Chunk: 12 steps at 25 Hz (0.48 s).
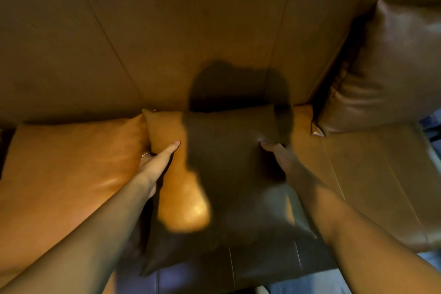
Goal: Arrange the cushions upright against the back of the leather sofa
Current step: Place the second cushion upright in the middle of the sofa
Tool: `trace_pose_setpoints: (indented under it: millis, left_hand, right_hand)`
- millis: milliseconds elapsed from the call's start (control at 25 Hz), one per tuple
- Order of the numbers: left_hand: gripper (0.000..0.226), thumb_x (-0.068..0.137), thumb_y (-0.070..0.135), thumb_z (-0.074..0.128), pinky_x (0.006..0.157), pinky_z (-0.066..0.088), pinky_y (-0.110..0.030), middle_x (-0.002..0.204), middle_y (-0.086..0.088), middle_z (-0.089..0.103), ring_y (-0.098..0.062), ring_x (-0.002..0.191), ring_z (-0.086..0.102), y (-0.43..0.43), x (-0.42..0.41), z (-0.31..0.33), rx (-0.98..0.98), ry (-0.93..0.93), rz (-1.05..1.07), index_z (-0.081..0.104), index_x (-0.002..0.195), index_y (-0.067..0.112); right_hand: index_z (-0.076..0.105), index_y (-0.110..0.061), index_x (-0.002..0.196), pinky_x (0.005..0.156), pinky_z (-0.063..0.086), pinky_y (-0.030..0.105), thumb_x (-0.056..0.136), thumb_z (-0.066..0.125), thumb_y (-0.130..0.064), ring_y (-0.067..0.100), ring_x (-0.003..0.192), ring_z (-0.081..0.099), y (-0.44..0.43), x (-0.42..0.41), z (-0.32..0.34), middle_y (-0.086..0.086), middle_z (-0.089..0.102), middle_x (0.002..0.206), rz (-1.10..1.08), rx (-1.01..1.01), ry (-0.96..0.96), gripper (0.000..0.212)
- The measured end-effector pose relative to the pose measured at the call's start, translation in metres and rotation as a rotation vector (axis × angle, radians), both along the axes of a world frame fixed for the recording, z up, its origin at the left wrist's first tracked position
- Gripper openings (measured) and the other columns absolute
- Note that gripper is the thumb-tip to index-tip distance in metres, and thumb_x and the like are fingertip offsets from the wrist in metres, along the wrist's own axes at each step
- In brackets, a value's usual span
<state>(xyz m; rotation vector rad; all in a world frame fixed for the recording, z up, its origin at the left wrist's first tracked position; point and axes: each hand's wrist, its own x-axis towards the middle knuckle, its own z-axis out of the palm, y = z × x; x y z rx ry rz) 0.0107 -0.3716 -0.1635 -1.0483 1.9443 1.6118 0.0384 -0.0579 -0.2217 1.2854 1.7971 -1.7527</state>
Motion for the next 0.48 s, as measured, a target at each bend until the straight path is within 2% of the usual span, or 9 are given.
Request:
trace_pose_setpoints:
  millis: [40, 120, 200, 240, 320, 360, 440, 480]
  left_hand:
    - [0.100, 0.069, 0.059, 0.085, 0.097, 0.047, -0.043, 0.129, -0.002, 0.056, -0.029, 0.112, 0.057, 0.002, -0.001, 0.005, 0.014, 0.003, 0.007, 0.038, 0.147, 0.017]
    - [0.114, 0.054, 0.069, 0.087, 0.102, 0.049, -0.051, 0.132, -0.005, 0.059, -0.031, 0.114, 0.061, 0.007, -0.004, 0.014, 0.033, 0.002, 0.010, 0.039, 0.144, 0.019]
    - [0.114, 0.050, 0.072, 0.086, 0.101, 0.051, -0.052, 0.129, -0.006, 0.061, -0.031, 0.112, 0.063, 0.017, -0.009, 0.029, 0.045, 0.045, 0.036, 0.039, 0.139, 0.019]
    - [0.111, 0.051, 0.074, 0.085, 0.101, 0.051, -0.051, 0.127, -0.005, 0.062, -0.030, 0.111, 0.064, 0.024, -0.014, 0.037, 0.044, 0.080, 0.049, 0.040, 0.137, 0.019]
    - [0.116, 0.047, 0.082, 0.080, 0.102, 0.051, -0.051, 0.129, -0.004, 0.062, -0.029, 0.113, 0.064, 0.041, -0.024, 0.057, 0.021, 0.151, 0.064, 0.040, 0.135, 0.019]
    - [0.129, 0.042, 0.087, 0.078, 0.104, 0.049, -0.052, 0.134, -0.005, 0.060, -0.030, 0.118, 0.062, 0.049, -0.030, 0.066, 0.017, 0.181, 0.075, 0.038, 0.142, 0.017]
    - [0.149, 0.041, 0.089, 0.074, 0.112, 0.041, -0.051, 0.148, -0.005, 0.051, -0.030, 0.132, 0.053, 0.060, -0.041, 0.082, 0.035, 0.232, 0.093, 0.019, 0.158, 0.015]
    - [0.153, 0.041, 0.089, 0.073, 0.114, 0.037, -0.051, 0.152, -0.006, 0.048, -0.030, 0.136, 0.049, 0.065, -0.047, 0.088, 0.051, 0.263, 0.100, 0.011, 0.160, 0.016]
  right_hand:
    - [0.058, -0.015, 0.136, 0.083, 0.060, 0.046, 0.037, 0.089, -0.053, 0.033, 0.101, 0.071, 0.002, 0.002, 0.005, 0.010, 0.070, 0.121, -0.007, -0.037, -0.022, 0.110]
    - [0.068, -0.012, 0.123, 0.064, 0.060, 0.034, 0.050, 0.086, -0.052, 0.031, 0.090, 0.073, 0.008, 0.004, 0.024, 0.016, 0.073, 0.114, -0.011, -0.107, -0.023, 0.085]
    - [0.074, -0.011, 0.112, 0.064, 0.056, 0.031, 0.070, 0.079, -0.048, 0.029, 0.086, 0.074, 0.015, 0.004, 0.052, 0.018, 0.075, 0.112, -0.015, -0.147, 0.039, 0.056]
    - [0.073, -0.011, 0.111, 0.065, 0.055, 0.031, 0.076, 0.077, -0.045, 0.028, 0.086, 0.074, 0.020, 0.002, 0.068, 0.018, 0.074, 0.112, -0.026, -0.145, 0.074, 0.049]
    - [0.064, -0.010, 0.121, 0.066, 0.052, 0.032, 0.081, 0.077, -0.037, 0.024, 0.090, 0.070, 0.035, -0.005, 0.097, 0.015, 0.071, 0.114, -0.047, -0.138, 0.157, 0.050]
    - [0.056, -0.012, 0.130, 0.070, 0.052, 0.035, 0.082, 0.076, -0.031, 0.024, 0.095, 0.067, 0.043, -0.010, 0.113, 0.011, 0.068, 0.117, -0.047, -0.142, 0.210, 0.055]
    - [0.042, -0.018, 0.147, 0.083, 0.053, 0.042, 0.081, 0.076, -0.020, 0.027, 0.108, 0.062, 0.058, -0.022, 0.137, 0.008, 0.063, 0.127, -0.014, -0.161, 0.309, 0.074]
    - [0.037, -0.022, 0.151, 0.084, 0.052, 0.044, 0.081, 0.075, -0.015, 0.029, 0.111, 0.061, 0.067, -0.030, 0.148, 0.007, 0.061, 0.130, 0.003, -0.169, 0.347, 0.080]
